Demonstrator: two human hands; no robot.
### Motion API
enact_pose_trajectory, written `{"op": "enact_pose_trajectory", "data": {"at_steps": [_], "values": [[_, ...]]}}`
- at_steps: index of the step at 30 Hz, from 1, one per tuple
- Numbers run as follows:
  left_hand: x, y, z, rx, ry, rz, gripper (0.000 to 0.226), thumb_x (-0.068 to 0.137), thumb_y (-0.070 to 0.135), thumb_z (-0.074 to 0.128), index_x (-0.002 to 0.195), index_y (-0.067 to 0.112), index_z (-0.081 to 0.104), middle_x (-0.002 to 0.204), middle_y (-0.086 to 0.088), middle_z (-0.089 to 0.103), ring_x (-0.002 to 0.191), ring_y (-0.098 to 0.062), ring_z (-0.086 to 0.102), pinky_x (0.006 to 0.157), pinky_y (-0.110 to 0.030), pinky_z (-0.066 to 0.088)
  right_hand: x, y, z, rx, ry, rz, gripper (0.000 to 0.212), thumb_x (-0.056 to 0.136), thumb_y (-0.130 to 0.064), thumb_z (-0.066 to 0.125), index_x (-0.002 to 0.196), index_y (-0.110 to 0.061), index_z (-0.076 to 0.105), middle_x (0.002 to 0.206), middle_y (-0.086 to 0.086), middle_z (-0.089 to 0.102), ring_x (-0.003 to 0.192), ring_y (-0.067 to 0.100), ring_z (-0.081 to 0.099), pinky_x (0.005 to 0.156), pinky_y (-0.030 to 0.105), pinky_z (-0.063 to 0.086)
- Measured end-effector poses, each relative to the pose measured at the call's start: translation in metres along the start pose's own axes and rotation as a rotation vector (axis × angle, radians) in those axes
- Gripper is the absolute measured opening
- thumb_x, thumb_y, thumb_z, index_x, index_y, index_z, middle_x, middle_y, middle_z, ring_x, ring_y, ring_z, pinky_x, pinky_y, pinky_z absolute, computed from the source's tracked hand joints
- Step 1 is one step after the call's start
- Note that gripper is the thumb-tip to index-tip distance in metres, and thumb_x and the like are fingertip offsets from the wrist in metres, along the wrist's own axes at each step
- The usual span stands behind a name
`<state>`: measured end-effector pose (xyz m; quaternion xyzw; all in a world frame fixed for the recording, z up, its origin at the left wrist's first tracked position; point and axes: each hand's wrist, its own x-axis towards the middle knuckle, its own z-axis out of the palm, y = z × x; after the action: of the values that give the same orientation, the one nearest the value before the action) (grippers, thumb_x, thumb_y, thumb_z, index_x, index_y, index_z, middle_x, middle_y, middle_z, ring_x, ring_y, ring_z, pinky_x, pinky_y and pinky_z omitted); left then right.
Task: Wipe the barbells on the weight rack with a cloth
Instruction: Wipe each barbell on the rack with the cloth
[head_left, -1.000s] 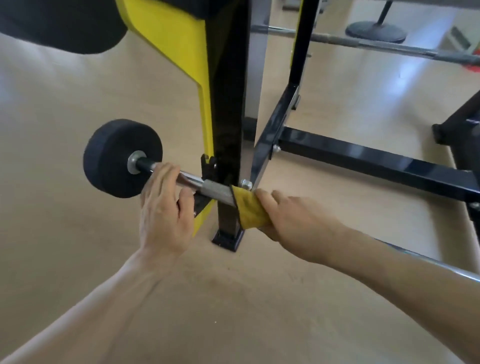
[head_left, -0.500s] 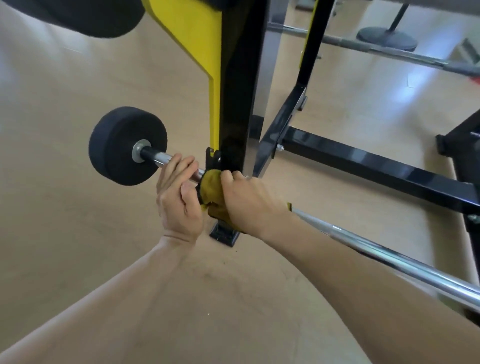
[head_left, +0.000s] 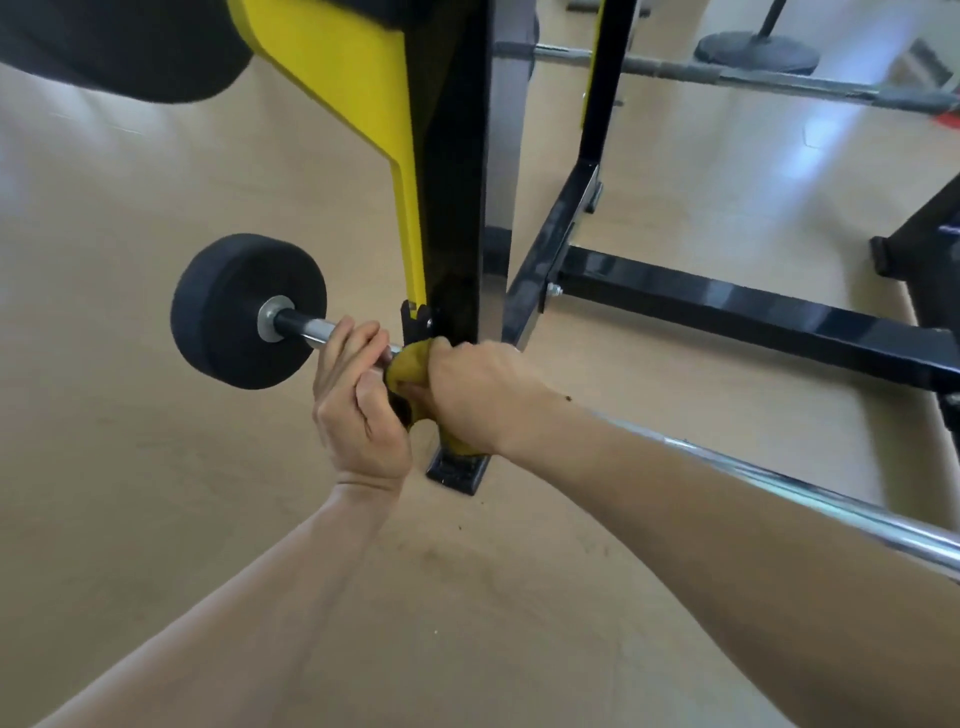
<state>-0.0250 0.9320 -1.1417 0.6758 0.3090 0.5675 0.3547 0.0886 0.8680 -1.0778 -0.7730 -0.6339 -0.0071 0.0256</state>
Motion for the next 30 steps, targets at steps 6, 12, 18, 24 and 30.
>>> {"op": "enact_pose_trajectory", "data": {"at_steps": [6, 12, 18, 24, 30], "values": [[-0.001, 0.004, -0.006, -0.008, -0.048, -0.021, 0.043, 0.094, 0.005, 0.034, 0.124, -0.001, 0.065, 0.132, 0.004, 0.060, 0.142, -0.020, 0.043, 0.117, -0.054, 0.033, -0.082, 0.053, -0.022, 0.093, -0.176, 0.012, 0.040, 0.099, -0.062, 0.035, 0.123, -0.030, 0.036, 0.086, -0.011, 0.053, 0.067, 0.007, 0.051, 0.064, 0.026, 0.042], [0.002, 0.002, -0.003, 0.109, -0.025, 0.069, 0.043, 0.094, 0.004, 0.033, 0.117, -0.005, 0.068, 0.125, -0.004, 0.063, 0.134, -0.029, 0.051, 0.114, -0.056, 0.036, -0.046, 0.034, -0.030, 0.210, -0.263, 0.115, 0.049, 0.096, -0.067, 0.028, 0.112, -0.026, 0.049, 0.090, -0.006, 0.059, 0.078, 0.012, 0.058, 0.074, 0.029, 0.049], [0.004, 0.004, -0.016, 0.144, -0.137, 0.057, 0.041, 0.096, -0.001, 0.035, 0.122, -0.003, 0.067, 0.131, 0.000, 0.060, 0.140, -0.022, 0.045, 0.117, -0.050, 0.034, -0.022, 0.011, -0.016, 0.206, -0.121, 0.079, 0.056, 0.098, -0.066, 0.030, 0.120, -0.019, 0.051, 0.093, -0.003, 0.058, 0.081, 0.019, 0.061, 0.074, 0.033, 0.053], [0.002, 0.004, -0.007, 0.124, -0.066, 0.051, 0.041, 0.094, -0.005, 0.035, 0.119, -0.004, 0.067, 0.128, -0.007, 0.064, 0.137, -0.027, 0.049, 0.115, -0.054, 0.035, -0.078, 0.070, -0.057, 0.427, -0.603, 0.307, 0.064, 0.084, -0.077, 0.028, 0.119, -0.029, 0.053, 0.105, -0.007, 0.059, 0.083, 0.010, 0.056, 0.080, 0.030, 0.043], [0.008, -0.008, -0.010, 0.240, -0.024, 0.211, 0.044, 0.091, 0.008, 0.034, 0.106, -0.005, 0.072, 0.114, -0.015, 0.070, 0.123, -0.033, 0.059, 0.106, -0.058, 0.040, -0.019, 0.019, -0.020, 0.200, -0.201, 0.057, 0.042, 0.100, -0.056, 0.043, 0.110, -0.016, 0.053, 0.098, 0.005, 0.063, 0.082, 0.023, 0.063, 0.072, 0.037, 0.052]]}}
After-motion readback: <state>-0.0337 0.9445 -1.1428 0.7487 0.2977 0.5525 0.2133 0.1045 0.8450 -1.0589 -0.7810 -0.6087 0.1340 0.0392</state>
